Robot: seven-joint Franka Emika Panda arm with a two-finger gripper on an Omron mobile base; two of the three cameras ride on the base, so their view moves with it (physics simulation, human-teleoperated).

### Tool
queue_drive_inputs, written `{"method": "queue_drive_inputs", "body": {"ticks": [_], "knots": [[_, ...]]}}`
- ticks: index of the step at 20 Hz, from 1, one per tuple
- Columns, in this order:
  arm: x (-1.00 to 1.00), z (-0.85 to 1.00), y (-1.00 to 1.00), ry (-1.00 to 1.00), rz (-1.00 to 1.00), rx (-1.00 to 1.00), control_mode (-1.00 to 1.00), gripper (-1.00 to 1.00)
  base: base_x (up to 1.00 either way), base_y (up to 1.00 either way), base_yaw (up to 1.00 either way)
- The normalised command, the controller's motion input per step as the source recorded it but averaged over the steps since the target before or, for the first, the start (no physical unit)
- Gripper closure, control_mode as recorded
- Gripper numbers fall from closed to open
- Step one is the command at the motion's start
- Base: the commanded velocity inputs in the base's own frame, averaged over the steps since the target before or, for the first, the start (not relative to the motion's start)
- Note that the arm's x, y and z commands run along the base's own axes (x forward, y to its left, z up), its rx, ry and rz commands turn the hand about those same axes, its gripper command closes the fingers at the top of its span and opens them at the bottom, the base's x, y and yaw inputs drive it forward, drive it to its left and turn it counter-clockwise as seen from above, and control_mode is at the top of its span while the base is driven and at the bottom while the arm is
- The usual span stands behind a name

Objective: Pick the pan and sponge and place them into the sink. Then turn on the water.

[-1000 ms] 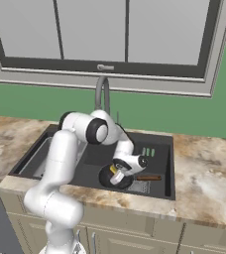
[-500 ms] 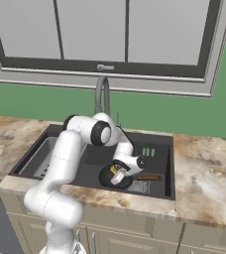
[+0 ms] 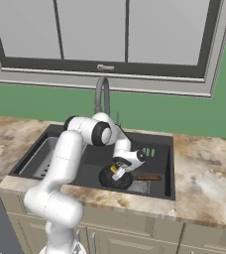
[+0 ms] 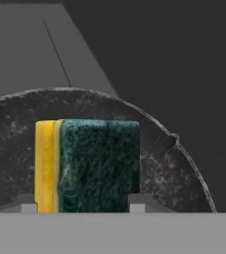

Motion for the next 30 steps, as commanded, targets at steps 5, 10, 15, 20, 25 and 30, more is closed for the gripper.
{"method": "queue_drive_inputs", "body": {"ticks": [5, 10, 15, 20, 25, 30], "knots": [[-0.09, -0.44, 0.07, -0.15, 0.00, -0.11, -1.00, 1.00, 0.00, 0.00, 0.00], [-0.06, -0.43, 0.06, -0.15, 0.00, -0.10, -1.00, 1.00, 0.00, 0.00, 0.00], [0.00, -0.40, 0.05, -0.14, -0.01, -0.10, -1.00, 1.00, 0.00, 0.00, 0.00], [0.00, -0.43, 0.08, -0.13, -0.01, -0.10, -1.00, -1.00, 0.00, 0.00, 0.00], [0.04, -0.17, 0.03, -0.14, 0.00, -0.06, -1.00, -1.00, 0.00, 0.00, 0.00], [0.02, 0.01, 0.00, -0.14, 0.00, -0.01, -1.00, -1.00, 0.00, 0.00, 0.00]]}}
